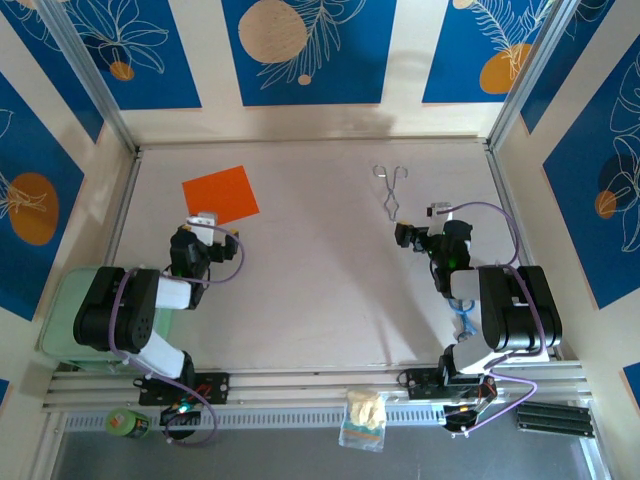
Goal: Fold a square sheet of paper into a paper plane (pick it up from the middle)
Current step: Move the square sheet of paper to the center of the table.
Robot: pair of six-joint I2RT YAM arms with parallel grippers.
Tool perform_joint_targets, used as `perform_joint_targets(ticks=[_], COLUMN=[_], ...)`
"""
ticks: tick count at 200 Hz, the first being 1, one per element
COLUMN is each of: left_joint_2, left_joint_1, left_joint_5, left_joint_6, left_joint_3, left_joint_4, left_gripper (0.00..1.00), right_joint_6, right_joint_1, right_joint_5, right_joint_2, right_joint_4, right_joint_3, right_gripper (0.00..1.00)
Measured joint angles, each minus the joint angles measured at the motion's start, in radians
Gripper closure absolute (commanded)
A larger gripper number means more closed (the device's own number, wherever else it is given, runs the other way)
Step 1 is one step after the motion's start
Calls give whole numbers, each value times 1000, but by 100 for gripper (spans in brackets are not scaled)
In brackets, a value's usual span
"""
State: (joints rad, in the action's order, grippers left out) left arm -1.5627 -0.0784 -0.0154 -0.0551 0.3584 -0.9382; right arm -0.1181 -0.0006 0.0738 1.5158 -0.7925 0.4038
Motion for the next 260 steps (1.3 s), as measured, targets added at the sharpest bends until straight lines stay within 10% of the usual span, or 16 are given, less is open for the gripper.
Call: perform_joint_targets(ticks=[74, 153, 260], left_joint_2=[45, 323, -243], left_joint_1=[0, 0, 0], left_joint_5=[-23, -142, 53], left_joint_6=[1, 239, 530], left_joint_3=[0, 311, 879], left_joint_4=[42, 560, 1055], left_gripper=[1, 1, 1], right_joint_6=[14, -253, -464], right_joint_1=[16, 42, 196], right_joint_5=[15, 118, -94], right_joint_2=[-60, -142, 165], right_joint_4=[121, 689, 1065], right_joint_3=[26, 515, 774], right_gripper=[1, 1, 1])
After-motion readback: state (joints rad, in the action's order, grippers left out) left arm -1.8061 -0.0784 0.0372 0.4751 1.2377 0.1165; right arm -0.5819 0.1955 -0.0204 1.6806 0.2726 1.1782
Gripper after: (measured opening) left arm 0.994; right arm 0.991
